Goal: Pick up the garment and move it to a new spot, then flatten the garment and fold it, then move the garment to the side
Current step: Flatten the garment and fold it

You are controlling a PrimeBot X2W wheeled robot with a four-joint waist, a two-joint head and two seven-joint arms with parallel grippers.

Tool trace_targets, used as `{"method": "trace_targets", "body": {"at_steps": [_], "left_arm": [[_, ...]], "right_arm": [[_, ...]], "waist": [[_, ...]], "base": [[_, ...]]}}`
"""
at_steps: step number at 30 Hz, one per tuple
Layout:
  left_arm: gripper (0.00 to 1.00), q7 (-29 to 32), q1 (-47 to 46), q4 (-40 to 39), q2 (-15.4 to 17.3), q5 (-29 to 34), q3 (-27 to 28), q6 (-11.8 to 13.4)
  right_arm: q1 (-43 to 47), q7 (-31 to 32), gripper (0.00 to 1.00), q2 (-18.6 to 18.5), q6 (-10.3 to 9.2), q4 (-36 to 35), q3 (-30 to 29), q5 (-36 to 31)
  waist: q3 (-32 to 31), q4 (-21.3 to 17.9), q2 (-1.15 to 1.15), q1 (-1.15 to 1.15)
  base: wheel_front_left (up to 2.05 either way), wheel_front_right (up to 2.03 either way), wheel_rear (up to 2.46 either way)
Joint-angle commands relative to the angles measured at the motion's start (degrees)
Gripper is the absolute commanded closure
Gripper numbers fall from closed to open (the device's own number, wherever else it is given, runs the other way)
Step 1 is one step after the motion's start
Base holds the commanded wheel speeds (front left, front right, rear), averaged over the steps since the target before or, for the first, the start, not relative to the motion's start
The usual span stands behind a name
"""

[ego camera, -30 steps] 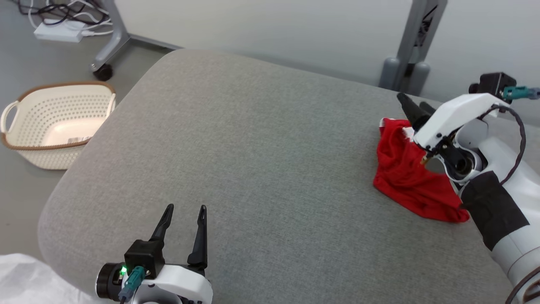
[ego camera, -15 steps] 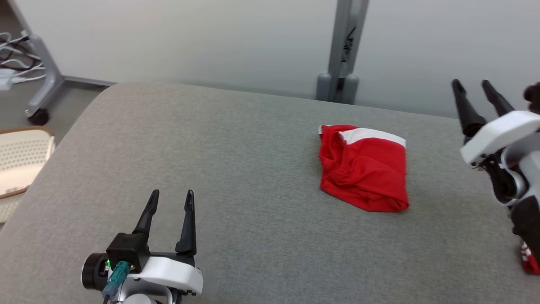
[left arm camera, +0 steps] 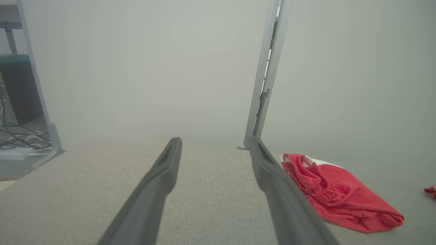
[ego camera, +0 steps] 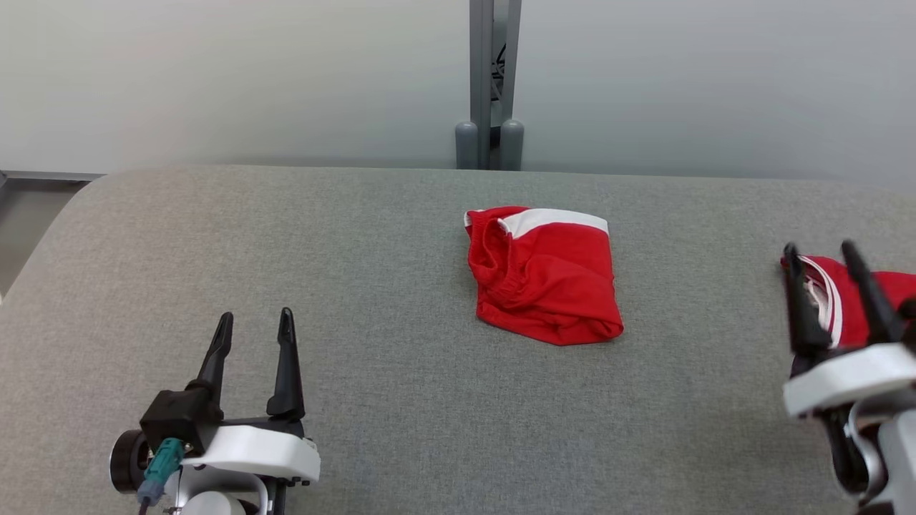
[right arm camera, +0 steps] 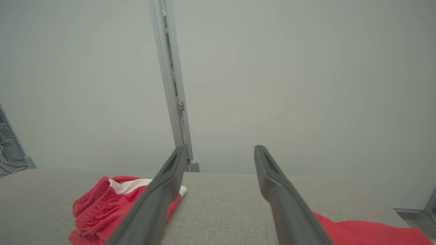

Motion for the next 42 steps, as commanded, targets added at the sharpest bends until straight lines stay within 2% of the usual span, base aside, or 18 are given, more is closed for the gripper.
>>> {"method": "trace_targets", "body": {"at_steps": [1,3,8,14,19,20,21,22,27,29,34,42], "left_arm": [[0.0,-0.17,0.18,0.17,0.28,-1.1,0.46,-0.06],[0.0,-0.17,0.54,0.42,0.28,-3.92,1.28,-0.25],[0.0,-0.17,1.25,1.13,0.26,-1.4,1.2,-0.87],[0.0,-0.17,1.08,1.42,0.25,-0.72,0.69,-1.11],[0.0,-0.17,0.35,1.67,0.24,-0.81,-0.77,-1.42],[0.0,-0.17,0.08,1.71,0.26,-0.76,-1.03,-1.38],[0.0,-0.17,-0.17,1.75,0.26,-0.7,-1.25,-1.28],[0.0,-0.17,-0.42,1.75,0.25,-0.71,-1.55,-1.25],[0.0,-0.17,-1.25,1.68,0.24,-1.11,-2.51,-0.93],[0.0,-0.18,-1.97,1.62,0.22,-1.31,-3.21,-0.96],[0.0,-0.17,-3.32,1.61,0.25,-1.66,-4.86,-0.42],[0.0,-0.17,-4.43,1.14,0.25,-2.34,-6.34,0.31]], "right_arm": [[1.76,-0.01,0.0,0.79,0.03,-1.28,-1.05,-1.78],[4.54,-0.01,0.0,3.11,0.02,-2.64,-2.62,-3.41],[7.53,-0.01,0.0,6.15,0.02,-4.19,-4.23,-6.46],[7.69,-0.02,0.0,7.14,0.02,-4.34,-4.32,-7.71],[5.08,-0.02,0.0,6.04,0.02,-3.61,-3.02,-6.72],[4.37,-0.01,0.25,5.62,0.02,-3.22,-2.19,-6.31],[3.49,-0.02,0.77,5.18,0.02,-2.9,-1.38,-6.05],[2.35,-0.01,1.0,4.72,0.02,-2.61,-0.31,-5.65],[-2.12,-0.01,1.0,2.26,0.02,2.0,3.69,-3.61],[-5.26,0.03,1.0,1.13,0.02,6.32,5.87,-2.26],[-13.04,3.78,1.0,-0.51,0.02,16.45,11.94,3.18],[-20.71,6.54,1.0,-3.0,0.02,26.3,21.86,12.02]], "waist": [[-0.01,-0.24,0.0,0.0],[-0.14,-0.4,0.0,0.0],[-0.4,-0.59,0.0,0.0],[-0.31,-0.15,0.0,0.0],[0.86,1.36,0.0,0.0],[1.36,1.79,0.0,0.0],[1.82,2.23,0.0,0.0],[2.32,2.72,0.0,0.0],[4.61,4.91,0.0,0.0],[5.81,6.29,0.0,0.0],[8.79,9.87,0.0,0.0],[11.46,14.09,0.0,0.0]], "base": [[0.0,0.0,0.0],[0.0,0.0,0.0],[0.0,0.0,0.0],[0.0,0.0,0.0],[0.0,0.0,0.0],[0.0,0.0,0.0],[0.0,0.0,0.0],[0.0,0.0,0.0],[0.0,0.0,0.0],[0.0,0.0,0.0],[0.0,0.0,0.0],[0.0,0.0,0.0]]}}
